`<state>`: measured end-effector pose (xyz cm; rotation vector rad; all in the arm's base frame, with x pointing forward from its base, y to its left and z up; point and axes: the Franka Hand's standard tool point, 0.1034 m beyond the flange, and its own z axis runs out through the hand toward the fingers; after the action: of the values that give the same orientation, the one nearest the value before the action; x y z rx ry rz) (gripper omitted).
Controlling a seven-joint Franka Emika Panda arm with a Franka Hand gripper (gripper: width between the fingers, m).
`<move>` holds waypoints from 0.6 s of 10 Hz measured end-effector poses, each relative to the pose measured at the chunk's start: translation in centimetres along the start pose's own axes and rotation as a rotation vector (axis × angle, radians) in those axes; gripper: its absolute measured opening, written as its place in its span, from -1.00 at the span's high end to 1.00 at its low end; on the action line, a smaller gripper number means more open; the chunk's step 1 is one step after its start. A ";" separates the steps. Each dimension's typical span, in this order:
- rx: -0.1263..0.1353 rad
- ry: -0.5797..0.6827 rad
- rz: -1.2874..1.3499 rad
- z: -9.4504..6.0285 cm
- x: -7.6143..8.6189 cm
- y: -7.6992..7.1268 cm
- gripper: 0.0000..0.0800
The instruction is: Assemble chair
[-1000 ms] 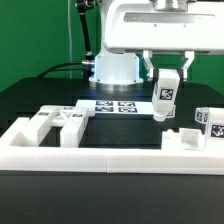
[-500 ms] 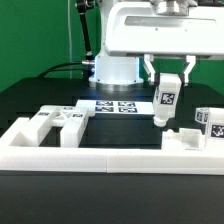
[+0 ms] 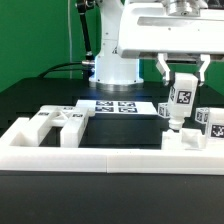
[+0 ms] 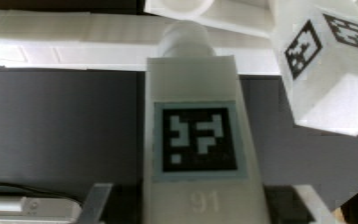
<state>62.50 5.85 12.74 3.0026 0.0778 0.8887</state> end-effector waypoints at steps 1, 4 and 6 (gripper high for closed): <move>0.001 0.000 -0.001 0.0 0.0 -0.1 0.27; -0.007 -0.002 -0.019 1.0 -0.9 0.2 0.27; -0.010 -0.014 -0.025 1.5 -1.6 0.4 0.27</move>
Offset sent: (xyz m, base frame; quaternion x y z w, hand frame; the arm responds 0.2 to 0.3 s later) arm 0.0024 0.0015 -0.0136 0.0083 0.0251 0.0009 0.9997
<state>62.03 5.38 10.59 2.9913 0.1104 0.8632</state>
